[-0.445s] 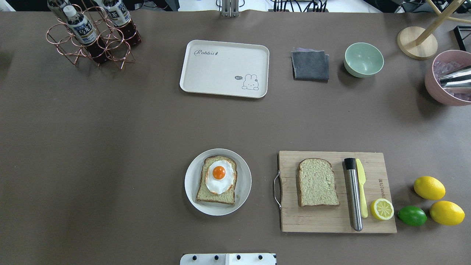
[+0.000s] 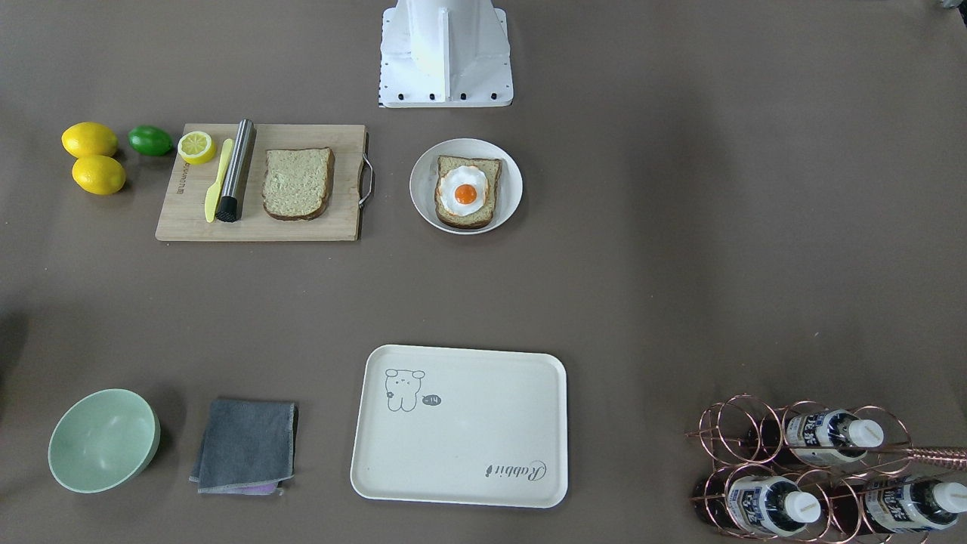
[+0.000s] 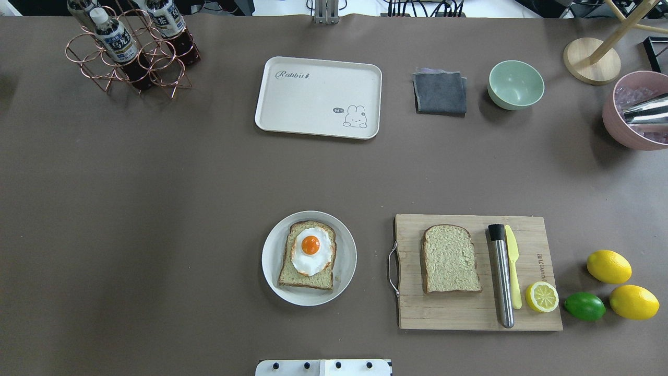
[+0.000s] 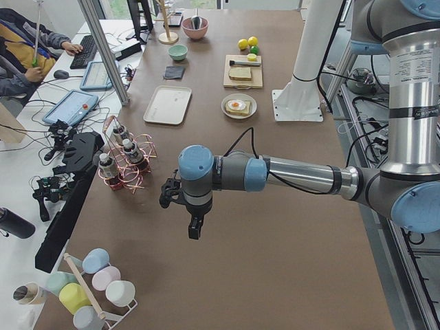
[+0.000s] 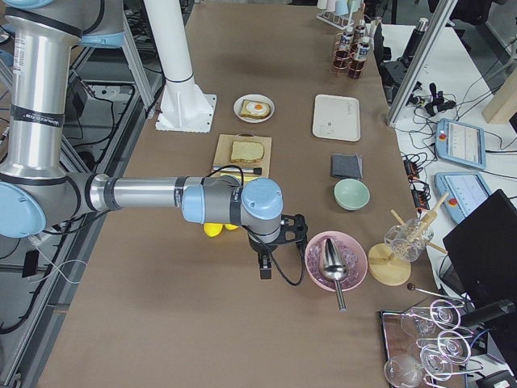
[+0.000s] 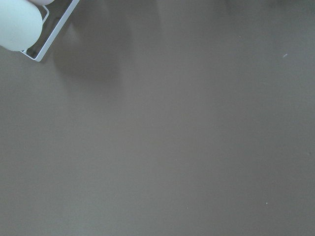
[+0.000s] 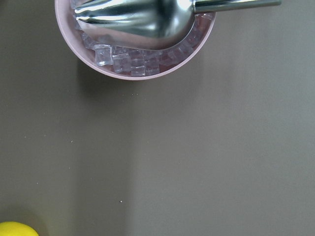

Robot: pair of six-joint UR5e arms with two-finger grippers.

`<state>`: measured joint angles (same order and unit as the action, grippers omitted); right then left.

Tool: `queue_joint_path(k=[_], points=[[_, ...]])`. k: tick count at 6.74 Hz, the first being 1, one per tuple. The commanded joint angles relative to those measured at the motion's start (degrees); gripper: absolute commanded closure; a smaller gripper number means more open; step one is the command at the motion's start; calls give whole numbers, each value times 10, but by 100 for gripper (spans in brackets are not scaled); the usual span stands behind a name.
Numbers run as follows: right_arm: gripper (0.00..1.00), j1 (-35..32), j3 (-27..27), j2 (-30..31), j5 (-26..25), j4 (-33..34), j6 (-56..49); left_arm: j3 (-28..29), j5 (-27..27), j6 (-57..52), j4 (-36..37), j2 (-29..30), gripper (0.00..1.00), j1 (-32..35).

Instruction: Make sandwich and place on tray

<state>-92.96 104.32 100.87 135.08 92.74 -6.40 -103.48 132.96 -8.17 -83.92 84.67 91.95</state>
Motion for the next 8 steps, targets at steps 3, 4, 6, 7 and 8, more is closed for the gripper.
queue_joint_path(k=[3,4,6,7,8], points=[[0,4,3,5,17,-1,4,-30,6,0,2,-26,2,-5],[0,22,11,2,18,-2,4,-34,6,2,2,-26,2,-5],[0,66,44,-1,48,-2,31,-34,5,0,-3,-18,3,-17],[0,113,63,-19,45,-3,112,-34,5,-1,-4,-17,3,-34],[0,161,77,-43,45,-3,182,-34,5,-4,-4,-7,3,-35]])
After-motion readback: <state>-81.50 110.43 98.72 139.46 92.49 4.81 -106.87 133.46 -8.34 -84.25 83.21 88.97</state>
